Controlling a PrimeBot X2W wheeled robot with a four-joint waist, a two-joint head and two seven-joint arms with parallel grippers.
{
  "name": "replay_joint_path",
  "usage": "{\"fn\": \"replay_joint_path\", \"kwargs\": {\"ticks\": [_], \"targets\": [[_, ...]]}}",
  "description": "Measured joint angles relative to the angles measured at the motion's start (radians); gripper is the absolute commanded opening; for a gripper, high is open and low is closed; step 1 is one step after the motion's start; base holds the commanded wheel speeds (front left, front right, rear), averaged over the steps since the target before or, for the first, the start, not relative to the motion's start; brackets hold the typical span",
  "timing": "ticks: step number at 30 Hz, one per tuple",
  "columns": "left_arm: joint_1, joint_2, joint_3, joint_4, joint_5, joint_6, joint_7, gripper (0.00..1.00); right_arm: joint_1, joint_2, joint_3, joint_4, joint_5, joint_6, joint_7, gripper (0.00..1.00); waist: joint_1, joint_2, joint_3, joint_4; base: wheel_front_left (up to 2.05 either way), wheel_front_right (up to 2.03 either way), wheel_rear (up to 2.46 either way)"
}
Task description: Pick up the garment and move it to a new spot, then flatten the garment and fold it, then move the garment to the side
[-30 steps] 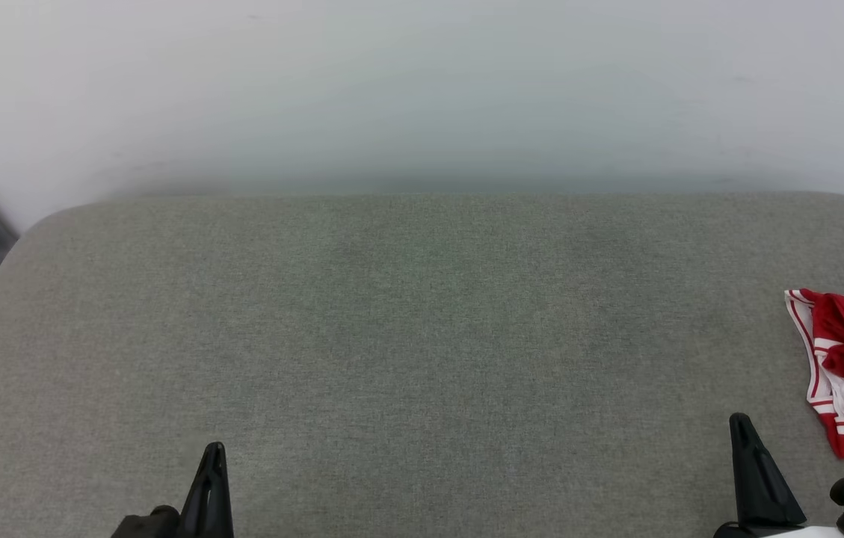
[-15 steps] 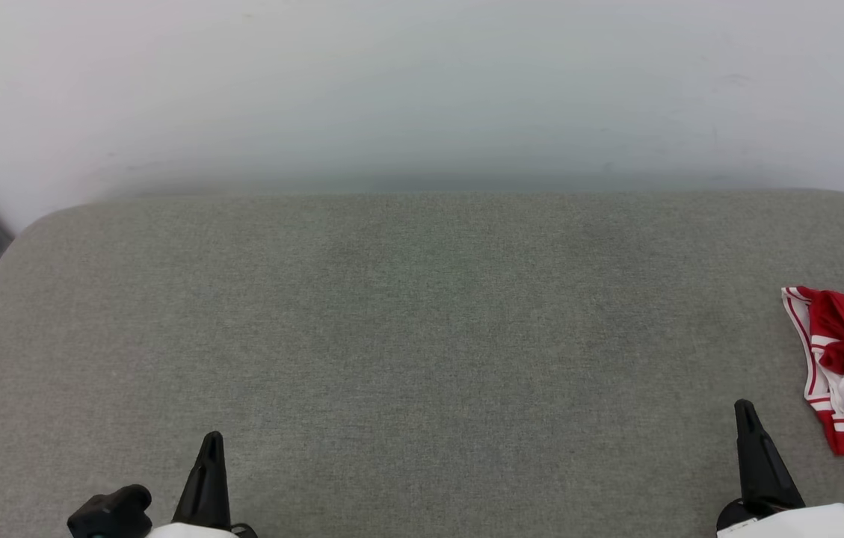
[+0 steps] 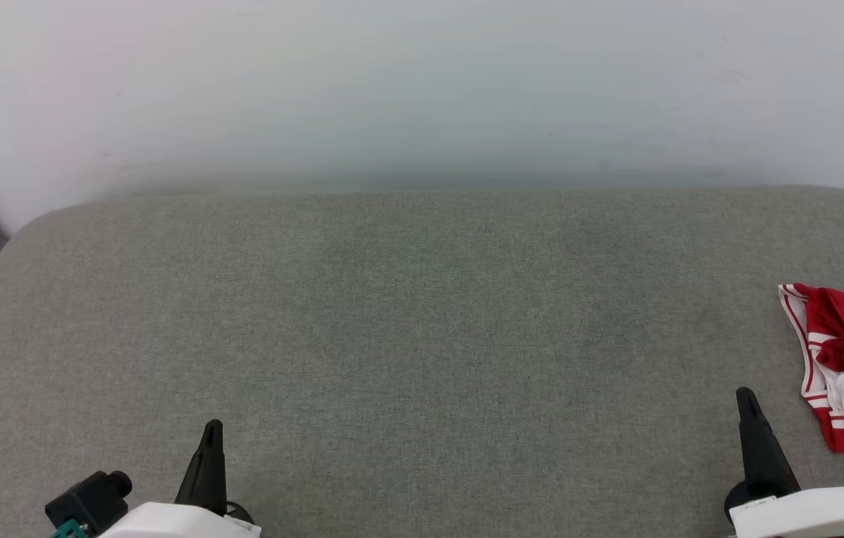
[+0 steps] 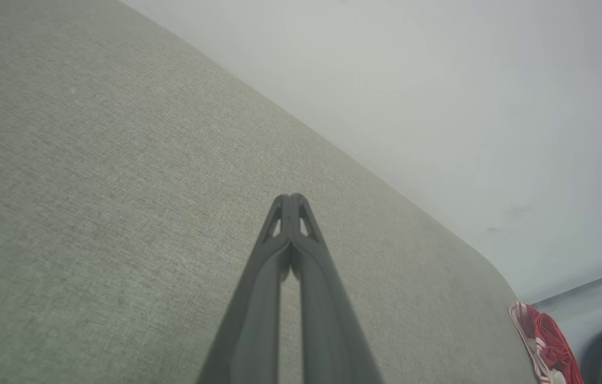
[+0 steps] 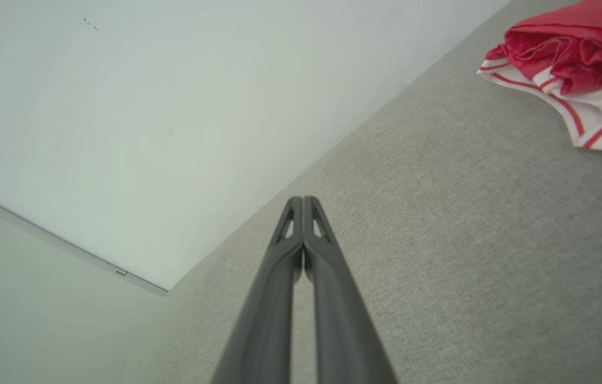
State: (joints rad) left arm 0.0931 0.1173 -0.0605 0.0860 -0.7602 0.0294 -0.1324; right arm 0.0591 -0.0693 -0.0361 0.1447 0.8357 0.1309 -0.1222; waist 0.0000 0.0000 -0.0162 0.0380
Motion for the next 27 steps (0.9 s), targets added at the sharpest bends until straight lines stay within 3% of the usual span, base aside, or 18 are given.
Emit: {"fn": "replay_joint_path", "kwargs": {"ticks": [27], "targets": [[-0.074,-0.007,0.043,0.060,-0.351,-0.062,0.078,0.00,-0.061,-0.004,-0.014,0.038,0.316,0.000,0.079,0.00,0.0000,0.0000,0.006,-0.012,0.00,0.00,0.00]]}}
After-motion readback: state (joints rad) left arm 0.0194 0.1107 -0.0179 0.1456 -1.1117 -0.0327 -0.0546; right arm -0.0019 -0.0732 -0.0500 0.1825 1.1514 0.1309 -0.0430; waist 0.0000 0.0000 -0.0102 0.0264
